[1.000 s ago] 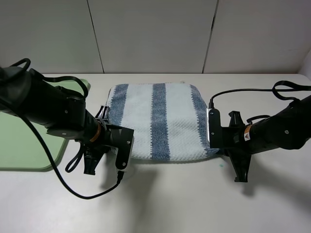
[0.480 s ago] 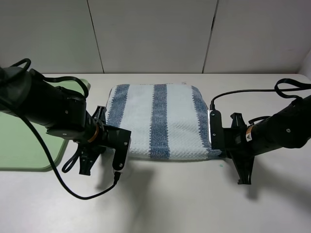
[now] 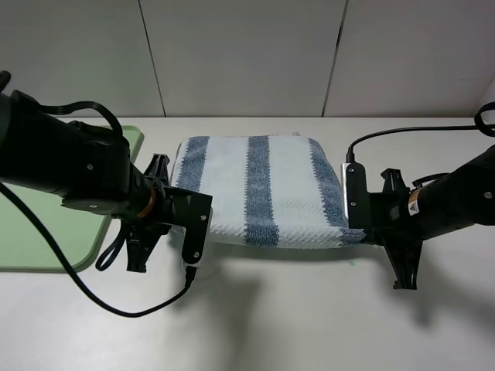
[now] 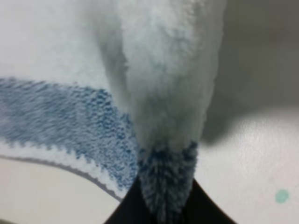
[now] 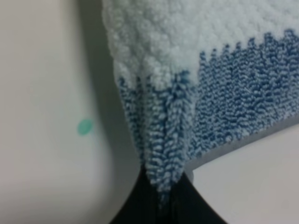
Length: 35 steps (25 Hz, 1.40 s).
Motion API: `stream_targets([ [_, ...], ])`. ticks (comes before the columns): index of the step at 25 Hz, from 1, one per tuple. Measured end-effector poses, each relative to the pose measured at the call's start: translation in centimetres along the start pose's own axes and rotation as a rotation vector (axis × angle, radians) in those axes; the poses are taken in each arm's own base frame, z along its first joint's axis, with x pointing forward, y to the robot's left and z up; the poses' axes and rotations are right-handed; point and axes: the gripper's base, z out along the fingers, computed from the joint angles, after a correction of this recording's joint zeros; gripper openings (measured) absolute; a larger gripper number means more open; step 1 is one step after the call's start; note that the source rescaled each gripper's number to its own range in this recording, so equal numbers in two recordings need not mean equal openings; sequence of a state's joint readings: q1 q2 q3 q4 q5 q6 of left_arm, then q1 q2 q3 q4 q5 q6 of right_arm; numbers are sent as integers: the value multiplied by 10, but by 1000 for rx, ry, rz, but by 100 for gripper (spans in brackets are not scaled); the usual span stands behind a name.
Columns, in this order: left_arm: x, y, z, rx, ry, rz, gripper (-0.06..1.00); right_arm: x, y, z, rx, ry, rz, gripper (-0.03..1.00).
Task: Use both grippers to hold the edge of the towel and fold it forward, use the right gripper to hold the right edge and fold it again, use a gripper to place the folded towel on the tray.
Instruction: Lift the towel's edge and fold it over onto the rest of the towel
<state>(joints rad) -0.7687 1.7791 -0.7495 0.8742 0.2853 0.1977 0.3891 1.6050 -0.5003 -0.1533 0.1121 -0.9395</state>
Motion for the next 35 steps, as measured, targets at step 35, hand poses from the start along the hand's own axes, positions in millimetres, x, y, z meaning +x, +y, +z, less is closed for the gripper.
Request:
stream_targets([
  [35,17,-4,-68,54,65,-249,0,-44,39,-76,-75,-114,73,0],
])
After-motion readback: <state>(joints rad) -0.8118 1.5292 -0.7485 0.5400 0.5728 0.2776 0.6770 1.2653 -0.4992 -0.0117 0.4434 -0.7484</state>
